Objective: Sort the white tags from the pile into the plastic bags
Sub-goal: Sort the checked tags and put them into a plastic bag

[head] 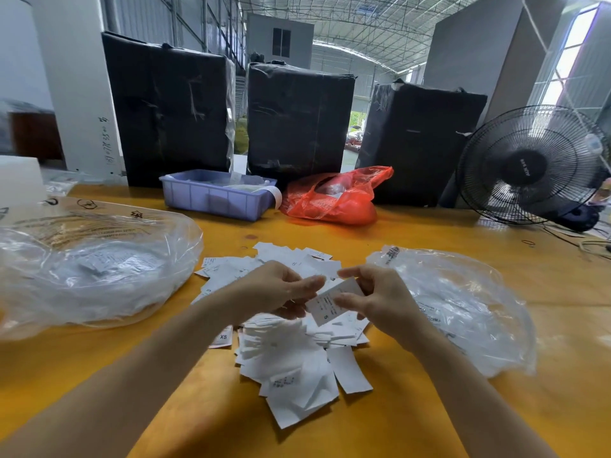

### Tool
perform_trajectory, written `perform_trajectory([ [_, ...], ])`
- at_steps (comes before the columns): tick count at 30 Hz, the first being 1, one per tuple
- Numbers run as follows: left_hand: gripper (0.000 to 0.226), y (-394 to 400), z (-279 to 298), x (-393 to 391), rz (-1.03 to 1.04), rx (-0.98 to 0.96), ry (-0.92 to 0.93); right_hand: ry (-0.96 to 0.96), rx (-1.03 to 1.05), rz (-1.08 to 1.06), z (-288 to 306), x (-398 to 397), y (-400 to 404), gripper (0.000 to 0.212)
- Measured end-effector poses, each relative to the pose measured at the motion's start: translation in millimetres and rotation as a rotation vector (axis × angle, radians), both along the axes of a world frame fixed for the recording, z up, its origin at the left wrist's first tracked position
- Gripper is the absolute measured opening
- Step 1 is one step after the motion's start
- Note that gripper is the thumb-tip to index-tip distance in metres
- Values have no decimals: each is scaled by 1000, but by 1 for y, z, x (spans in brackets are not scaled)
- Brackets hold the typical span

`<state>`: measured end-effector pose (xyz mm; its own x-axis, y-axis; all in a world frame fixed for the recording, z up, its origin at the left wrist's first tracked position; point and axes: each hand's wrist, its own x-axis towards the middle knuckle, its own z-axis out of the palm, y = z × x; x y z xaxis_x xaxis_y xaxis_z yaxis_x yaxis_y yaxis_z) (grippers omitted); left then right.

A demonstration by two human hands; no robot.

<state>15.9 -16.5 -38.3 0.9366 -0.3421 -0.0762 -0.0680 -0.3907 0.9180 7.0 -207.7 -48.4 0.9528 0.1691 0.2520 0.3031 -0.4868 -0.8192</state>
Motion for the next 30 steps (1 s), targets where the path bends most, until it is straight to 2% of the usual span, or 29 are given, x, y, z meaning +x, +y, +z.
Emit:
perform_trajectory([
  [2, 47, 15, 13, 1, -73, 256, -71, 0, 32, -15, 1, 0, -2, 35],
  [5, 58, 25, 22, -1, -184, 601, -42, -15, 97, -50, 3, 1, -5, 30],
  [9, 55, 10, 11, -7, -186, 864, -64, -10, 253, -87, 6, 2, -8, 27],
  [12, 38, 3, 3, -8, -194, 934, -148, 20, 374, -115, 7, 2, -10, 28],
  [15, 28, 8, 6, -6, -243, 838, -174, 23, 455, -157, 7, 2, -9, 34],
  [18, 23, 17, 18, -5, -220, 454, -100, -9, 512, -200, 6, 2, -10, 40],
  [20, 15, 20, 26, -6, -163, 189, -57, -62, 464, -201, 7, 0, -10, 25],
  [21, 12, 20, 28, -7, -131, 77, -27, -93, 398, -203, 7, 0, -9, 24],
  [23, 30, 19, 32, -7, -88, -101, 36, -112, 318, -170, 8, -2, -5, 28],
  [25, 40, 16, 34, -8, -83, -192, 74, -11, 365, -60, 11, -5, 1, 19],
  [27, 34, 13, 36, -11, -109, -250, 105, 161, 429, 84, 12, -9, 6, 45],
  [30, 27, 11, 38, -13, -110, -289, 82, 331, 406, 247, 10, -12, 10, 75],
])
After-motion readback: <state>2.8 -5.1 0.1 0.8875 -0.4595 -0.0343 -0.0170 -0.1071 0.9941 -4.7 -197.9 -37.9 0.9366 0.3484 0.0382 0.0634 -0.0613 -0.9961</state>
